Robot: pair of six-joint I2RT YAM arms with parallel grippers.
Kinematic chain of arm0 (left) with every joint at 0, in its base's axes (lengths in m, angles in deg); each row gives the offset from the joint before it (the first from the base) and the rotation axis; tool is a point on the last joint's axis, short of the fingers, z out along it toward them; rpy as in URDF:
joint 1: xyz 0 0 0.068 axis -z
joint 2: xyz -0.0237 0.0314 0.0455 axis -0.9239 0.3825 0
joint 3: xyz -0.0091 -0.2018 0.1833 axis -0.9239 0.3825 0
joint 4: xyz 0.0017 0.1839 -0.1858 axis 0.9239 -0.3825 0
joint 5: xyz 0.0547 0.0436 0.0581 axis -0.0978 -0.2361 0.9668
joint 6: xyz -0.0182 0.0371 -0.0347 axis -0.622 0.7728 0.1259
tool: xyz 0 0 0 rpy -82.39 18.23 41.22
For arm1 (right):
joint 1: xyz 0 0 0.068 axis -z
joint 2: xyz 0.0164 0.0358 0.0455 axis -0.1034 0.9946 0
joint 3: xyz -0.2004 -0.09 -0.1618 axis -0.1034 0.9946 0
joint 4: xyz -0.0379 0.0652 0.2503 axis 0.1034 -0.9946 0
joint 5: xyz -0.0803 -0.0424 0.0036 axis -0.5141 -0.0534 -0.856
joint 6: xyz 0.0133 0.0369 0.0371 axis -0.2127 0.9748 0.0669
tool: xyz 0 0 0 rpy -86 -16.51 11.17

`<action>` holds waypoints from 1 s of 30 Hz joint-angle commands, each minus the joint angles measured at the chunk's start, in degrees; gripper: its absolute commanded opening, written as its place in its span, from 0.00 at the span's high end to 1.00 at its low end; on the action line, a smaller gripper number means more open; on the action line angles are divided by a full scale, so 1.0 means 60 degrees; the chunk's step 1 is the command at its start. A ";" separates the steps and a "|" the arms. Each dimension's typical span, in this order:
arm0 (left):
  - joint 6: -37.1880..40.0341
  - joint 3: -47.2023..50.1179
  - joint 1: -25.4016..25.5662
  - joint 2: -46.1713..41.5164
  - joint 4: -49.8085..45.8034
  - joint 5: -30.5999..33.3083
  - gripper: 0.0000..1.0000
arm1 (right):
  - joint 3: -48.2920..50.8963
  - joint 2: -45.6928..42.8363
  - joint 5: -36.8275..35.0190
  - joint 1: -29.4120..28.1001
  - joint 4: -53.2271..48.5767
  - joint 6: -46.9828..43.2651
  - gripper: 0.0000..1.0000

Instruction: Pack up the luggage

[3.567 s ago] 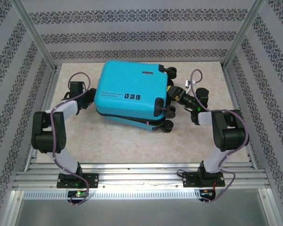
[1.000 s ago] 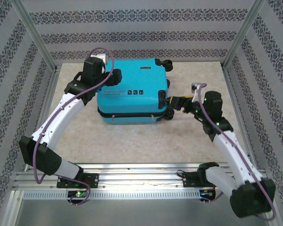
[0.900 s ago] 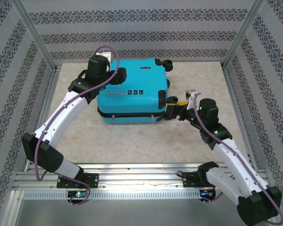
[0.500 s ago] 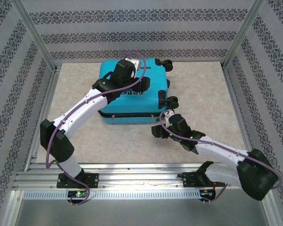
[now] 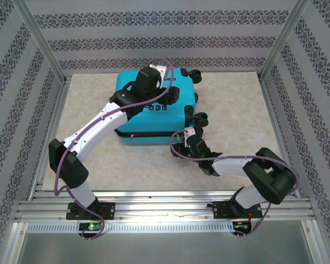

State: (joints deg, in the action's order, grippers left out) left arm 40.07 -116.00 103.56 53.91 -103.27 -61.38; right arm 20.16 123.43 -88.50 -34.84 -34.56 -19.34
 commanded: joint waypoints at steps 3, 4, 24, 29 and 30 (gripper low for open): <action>0.0110 -0.0239 0.0158 0.0128 -0.0142 0.0155 0.20 | 0.0111 0.0674 0.1161 0.0179 0.2481 0.0558 0.34; 0.0110 -0.0212 0.0158 0.0116 -0.0143 0.0174 0.20 | 0.0220 0.0792 0.1422 0.0280 0.2851 0.0636 0.35; -0.0116 0.0612 0.0173 -0.0344 0.0151 0.0279 0.20 | 0.0803 0.0688 0.3460 0.1095 0.4537 0.1623 0.40; -0.0371 0.1397 0.0195 -0.0915 0.0480 0.0336 0.20 | 0.0340 0.0965 0.4778 0.1744 0.4517 0.2490 0.42; -0.0409 0.1535 0.0206 -0.1021 0.0519 0.0363 0.20 | 0.0273 0.0974 0.4869 0.1785 0.4450 0.2574 0.42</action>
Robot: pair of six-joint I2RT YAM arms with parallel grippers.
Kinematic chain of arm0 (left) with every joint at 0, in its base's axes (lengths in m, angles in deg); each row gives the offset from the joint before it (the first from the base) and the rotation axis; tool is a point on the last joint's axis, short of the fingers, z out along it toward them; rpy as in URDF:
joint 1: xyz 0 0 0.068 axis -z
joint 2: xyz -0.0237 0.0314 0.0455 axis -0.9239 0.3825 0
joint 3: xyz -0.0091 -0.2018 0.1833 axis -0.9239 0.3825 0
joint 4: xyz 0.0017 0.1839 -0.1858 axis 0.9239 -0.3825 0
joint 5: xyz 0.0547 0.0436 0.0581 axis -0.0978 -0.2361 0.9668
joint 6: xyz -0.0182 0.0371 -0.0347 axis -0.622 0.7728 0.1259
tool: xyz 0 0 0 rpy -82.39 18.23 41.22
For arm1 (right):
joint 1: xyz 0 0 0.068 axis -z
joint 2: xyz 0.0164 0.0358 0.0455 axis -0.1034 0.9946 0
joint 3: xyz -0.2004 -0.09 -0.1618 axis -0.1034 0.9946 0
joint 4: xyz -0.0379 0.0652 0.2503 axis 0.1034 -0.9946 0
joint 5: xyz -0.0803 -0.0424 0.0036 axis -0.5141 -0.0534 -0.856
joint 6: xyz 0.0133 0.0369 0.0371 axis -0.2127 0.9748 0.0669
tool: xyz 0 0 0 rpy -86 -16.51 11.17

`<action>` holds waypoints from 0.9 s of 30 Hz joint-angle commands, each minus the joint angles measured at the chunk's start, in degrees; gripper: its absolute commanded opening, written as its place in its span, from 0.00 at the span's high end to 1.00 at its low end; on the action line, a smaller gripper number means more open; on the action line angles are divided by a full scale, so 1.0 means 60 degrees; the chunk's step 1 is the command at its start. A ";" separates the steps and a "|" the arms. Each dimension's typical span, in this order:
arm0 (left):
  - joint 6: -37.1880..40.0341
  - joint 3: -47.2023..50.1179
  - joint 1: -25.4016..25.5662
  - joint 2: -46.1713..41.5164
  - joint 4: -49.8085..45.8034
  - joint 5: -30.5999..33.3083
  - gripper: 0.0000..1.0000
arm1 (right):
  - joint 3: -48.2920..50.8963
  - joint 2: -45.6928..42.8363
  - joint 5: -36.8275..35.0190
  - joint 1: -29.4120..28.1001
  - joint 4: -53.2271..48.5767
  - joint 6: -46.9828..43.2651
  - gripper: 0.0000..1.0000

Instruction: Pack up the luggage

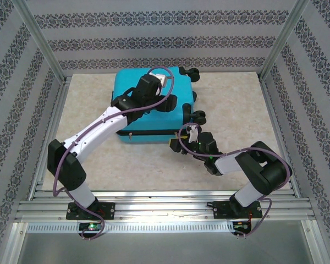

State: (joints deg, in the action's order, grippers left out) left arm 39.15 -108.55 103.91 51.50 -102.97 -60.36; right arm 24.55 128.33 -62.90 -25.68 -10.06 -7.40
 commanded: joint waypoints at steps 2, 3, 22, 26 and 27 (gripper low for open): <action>-0.0264 0.0436 0.0155 -0.0761 0.0480 0.0232 0.20 | -0.0512 0.0166 0.0692 0.0274 0.0286 0.0674 0.43; -0.0279 0.0489 0.0158 -0.0795 0.0481 0.0265 0.20 | -0.0518 0.0159 0.0671 0.0274 0.0264 0.0752 0.43; -0.0237 0.0349 0.0230 -0.0767 0.0392 0.0255 0.20 | -0.0491 -0.0078 -0.0169 0.0259 -0.0157 0.1379 0.69; -0.0235 0.0363 0.0246 -0.0753 0.0428 0.0269 0.20 | -0.0522 -0.0050 -0.0378 0.0202 -0.0270 0.1340 0.76; -0.0236 0.0377 0.0246 -0.0724 0.0422 0.0294 0.20 | -0.0548 -0.0074 -0.0446 0.0176 -0.0325 0.1315 0.78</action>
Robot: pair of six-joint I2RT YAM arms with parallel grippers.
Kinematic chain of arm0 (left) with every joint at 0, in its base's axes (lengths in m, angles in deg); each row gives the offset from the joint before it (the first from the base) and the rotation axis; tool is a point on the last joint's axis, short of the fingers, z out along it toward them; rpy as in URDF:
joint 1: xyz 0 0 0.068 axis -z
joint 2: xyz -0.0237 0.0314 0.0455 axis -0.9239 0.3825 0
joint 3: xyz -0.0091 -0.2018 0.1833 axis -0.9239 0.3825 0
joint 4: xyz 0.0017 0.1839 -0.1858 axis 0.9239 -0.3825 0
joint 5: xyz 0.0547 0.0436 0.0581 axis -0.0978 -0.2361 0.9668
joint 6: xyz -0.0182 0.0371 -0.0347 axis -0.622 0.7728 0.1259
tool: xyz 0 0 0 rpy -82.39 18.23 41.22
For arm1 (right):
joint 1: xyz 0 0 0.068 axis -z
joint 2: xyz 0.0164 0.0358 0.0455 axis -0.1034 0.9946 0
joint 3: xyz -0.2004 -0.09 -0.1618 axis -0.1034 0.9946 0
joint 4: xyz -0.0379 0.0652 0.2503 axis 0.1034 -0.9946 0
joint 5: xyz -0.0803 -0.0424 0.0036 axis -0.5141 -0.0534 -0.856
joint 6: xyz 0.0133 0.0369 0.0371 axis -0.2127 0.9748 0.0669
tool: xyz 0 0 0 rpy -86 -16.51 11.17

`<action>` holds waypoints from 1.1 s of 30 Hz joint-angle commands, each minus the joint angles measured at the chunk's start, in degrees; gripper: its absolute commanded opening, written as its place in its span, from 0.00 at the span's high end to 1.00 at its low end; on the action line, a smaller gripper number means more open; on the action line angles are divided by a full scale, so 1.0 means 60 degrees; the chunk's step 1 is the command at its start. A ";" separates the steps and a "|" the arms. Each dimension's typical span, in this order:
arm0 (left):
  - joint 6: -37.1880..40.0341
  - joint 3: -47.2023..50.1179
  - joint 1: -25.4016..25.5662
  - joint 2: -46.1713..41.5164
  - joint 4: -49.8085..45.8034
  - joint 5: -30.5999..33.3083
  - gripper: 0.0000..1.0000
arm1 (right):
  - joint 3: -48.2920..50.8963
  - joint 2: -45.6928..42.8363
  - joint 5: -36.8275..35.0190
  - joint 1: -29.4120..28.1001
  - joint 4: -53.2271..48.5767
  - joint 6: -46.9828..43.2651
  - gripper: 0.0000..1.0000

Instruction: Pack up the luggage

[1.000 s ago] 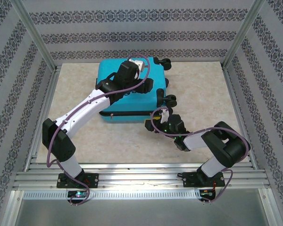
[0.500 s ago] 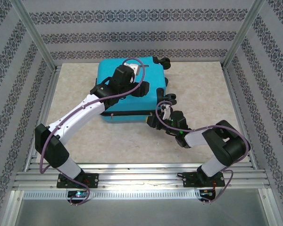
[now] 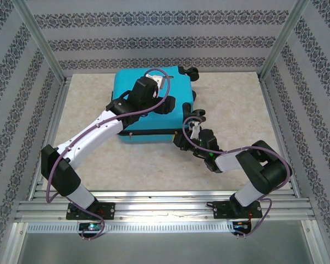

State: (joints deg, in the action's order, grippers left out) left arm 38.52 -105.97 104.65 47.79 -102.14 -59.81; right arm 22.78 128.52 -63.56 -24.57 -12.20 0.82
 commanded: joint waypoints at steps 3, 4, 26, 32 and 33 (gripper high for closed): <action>-0.0107 0.0015 0.0139 -0.0033 0.0268 0.0390 0.20 | -0.0311 -0.0136 -0.0577 -0.0112 -0.0190 -0.0192 0.84; -0.0090 0.0054 0.0137 -0.0020 0.0268 0.0539 0.20 | -0.0318 -0.0141 -0.0644 -0.0144 -0.0270 -0.0224 0.86; -0.0239 0.1709 0.0401 -0.0290 -0.0328 0.4572 0.20 | -0.1194 -0.1865 -0.3402 -0.0920 -0.5021 -0.2666 1.00; -0.0445 0.2038 0.0357 -0.0400 -0.0361 0.4714 0.20 | -0.1532 -0.1939 -0.3957 -0.1078 -0.5959 -0.3498 1.00; -0.0448 0.2101 0.0331 -0.0419 -0.0326 0.4720 0.20 | -0.1558 -0.1965 -0.4084 -0.1108 -0.6065 -0.3572 1.00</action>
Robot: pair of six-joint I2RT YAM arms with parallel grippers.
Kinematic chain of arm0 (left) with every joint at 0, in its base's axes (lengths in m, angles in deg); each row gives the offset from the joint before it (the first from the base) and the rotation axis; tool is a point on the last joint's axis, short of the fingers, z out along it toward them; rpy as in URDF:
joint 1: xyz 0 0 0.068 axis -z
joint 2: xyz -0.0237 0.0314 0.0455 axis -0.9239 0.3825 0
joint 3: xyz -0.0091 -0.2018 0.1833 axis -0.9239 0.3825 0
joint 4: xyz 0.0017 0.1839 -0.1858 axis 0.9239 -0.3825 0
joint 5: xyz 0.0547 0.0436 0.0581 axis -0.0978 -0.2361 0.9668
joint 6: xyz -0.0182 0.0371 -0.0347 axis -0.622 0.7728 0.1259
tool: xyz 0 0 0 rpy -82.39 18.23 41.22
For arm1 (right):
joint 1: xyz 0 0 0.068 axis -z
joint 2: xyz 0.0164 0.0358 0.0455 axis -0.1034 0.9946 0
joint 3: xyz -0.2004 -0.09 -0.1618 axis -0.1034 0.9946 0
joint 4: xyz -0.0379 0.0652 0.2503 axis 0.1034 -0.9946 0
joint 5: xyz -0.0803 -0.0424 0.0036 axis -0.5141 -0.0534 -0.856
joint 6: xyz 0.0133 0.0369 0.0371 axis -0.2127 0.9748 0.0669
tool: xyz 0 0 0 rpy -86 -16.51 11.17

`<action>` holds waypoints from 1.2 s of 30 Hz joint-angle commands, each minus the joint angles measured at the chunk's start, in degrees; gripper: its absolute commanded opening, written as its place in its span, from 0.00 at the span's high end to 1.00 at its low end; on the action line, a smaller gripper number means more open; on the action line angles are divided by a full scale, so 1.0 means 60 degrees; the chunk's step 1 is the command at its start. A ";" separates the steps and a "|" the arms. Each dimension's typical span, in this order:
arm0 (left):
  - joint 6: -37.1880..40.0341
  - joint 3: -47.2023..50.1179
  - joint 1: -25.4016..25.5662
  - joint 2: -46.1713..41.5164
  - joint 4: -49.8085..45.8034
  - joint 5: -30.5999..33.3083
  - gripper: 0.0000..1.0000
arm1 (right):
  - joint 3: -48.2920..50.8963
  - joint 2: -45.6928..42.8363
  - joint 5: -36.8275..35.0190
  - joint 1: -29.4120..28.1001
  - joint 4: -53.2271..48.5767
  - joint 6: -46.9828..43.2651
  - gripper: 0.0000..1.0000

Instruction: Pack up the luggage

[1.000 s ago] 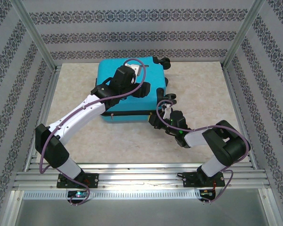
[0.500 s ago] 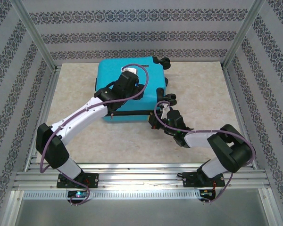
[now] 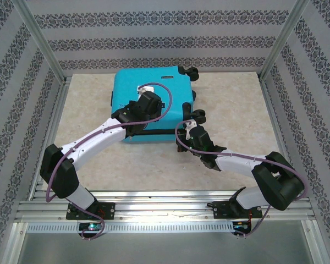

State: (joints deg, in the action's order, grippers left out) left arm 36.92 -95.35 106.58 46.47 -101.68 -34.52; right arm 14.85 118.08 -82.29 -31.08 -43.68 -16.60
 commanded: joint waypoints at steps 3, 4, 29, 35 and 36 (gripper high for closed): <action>-0.0213 0.0409 -0.0047 -0.0223 -0.0409 0.0531 0.20 | -0.0310 -0.0307 -0.1482 -0.0059 -0.1176 -0.0701 1.00; -0.0217 0.0423 -0.0064 -0.0207 -0.0409 0.0534 0.20 | -0.0307 -0.0357 -0.1660 -0.0072 -0.1257 -0.0676 1.00; 0.0173 0.0920 -0.0926 -0.0291 0.0076 0.0294 0.20 | 0.0318 -0.0839 0.2029 0.2521 -0.0351 -0.1397 1.00; 0.0425 0.0958 -0.1084 -0.0354 0.0094 0.0208 0.20 | 0.0431 -0.0726 0.0572 0.2544 -0.0452 -0.0804 1.00; 0.0498 0.0951 -0.1117 -0.0366 0.0090 0.0170 0.20 | 0.0507 -0.0726 0.0899 0.2538 -0.0219 -0.0841 1.00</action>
State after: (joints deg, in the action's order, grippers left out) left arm 37.08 -91.59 102.82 44.66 -96.87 -36.99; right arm 17.18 113.31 -70.27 -17.09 -46.74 -23.03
